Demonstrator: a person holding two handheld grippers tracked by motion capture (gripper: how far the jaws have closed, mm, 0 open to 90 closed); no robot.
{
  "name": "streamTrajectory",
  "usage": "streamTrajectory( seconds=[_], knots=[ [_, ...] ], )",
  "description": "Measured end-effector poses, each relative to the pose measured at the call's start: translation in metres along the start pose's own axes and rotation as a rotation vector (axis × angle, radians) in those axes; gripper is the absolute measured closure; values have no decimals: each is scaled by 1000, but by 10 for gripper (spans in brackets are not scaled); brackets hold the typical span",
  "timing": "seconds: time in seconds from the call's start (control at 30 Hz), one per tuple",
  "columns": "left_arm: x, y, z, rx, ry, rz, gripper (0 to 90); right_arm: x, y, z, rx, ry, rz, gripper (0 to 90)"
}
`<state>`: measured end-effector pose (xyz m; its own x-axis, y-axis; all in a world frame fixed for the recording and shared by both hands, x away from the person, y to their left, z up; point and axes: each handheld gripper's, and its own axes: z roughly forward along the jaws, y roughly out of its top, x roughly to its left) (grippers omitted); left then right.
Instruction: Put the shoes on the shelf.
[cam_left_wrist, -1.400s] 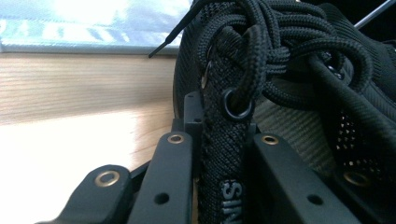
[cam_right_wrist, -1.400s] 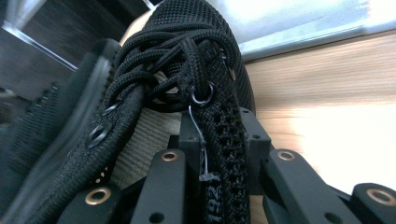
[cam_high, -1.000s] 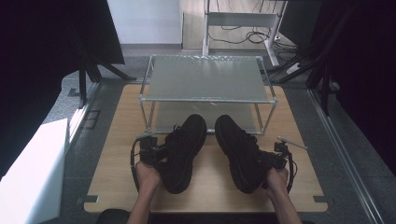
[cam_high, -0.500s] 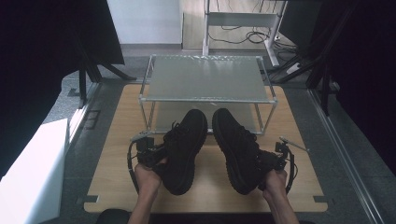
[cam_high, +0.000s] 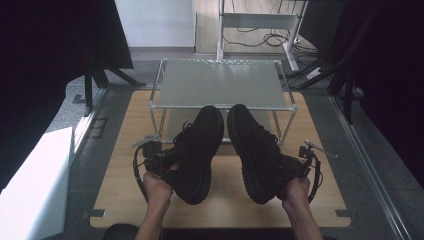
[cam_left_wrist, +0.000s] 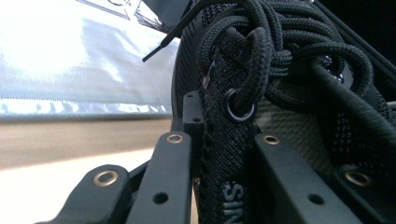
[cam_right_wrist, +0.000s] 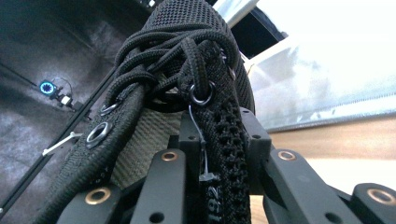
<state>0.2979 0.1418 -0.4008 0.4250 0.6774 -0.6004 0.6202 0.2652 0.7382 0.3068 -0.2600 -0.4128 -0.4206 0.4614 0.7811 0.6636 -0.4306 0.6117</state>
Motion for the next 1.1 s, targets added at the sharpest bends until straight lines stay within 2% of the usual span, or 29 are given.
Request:
streamTrajectory(
  seconds=[0.17,0.3,0.53,0.67,0.8,0.93,1.03,1.1],
  knots=[
    [-5,11,2,-22,-6,-9,812,6,11,4,-18,-4,19,757],
    [-8,20,4,-42,-18,-18,812,10,16,6,-30,-3,15,758],
    [-11,39,10,-74,-30,-47,811,19,33,18,-52,10,42,757],
    [-13,51,18,-92,-14,-59,808,25,44,27,-65,8,36,757],
    [-13,61,25,-102,6,-66,807,31,56,36,-74,-13,28,757],
    [-12,71,33,-110,7,-94,807,29,64,44,-86,-28,40,757],
    [-12,79,39,-115,26,-102,807,28,71,53,-92,-51,60,757],
    [-11,83,42,-117,40,-108,807,27,73,55,-95,-55,58,757]
  ],
)
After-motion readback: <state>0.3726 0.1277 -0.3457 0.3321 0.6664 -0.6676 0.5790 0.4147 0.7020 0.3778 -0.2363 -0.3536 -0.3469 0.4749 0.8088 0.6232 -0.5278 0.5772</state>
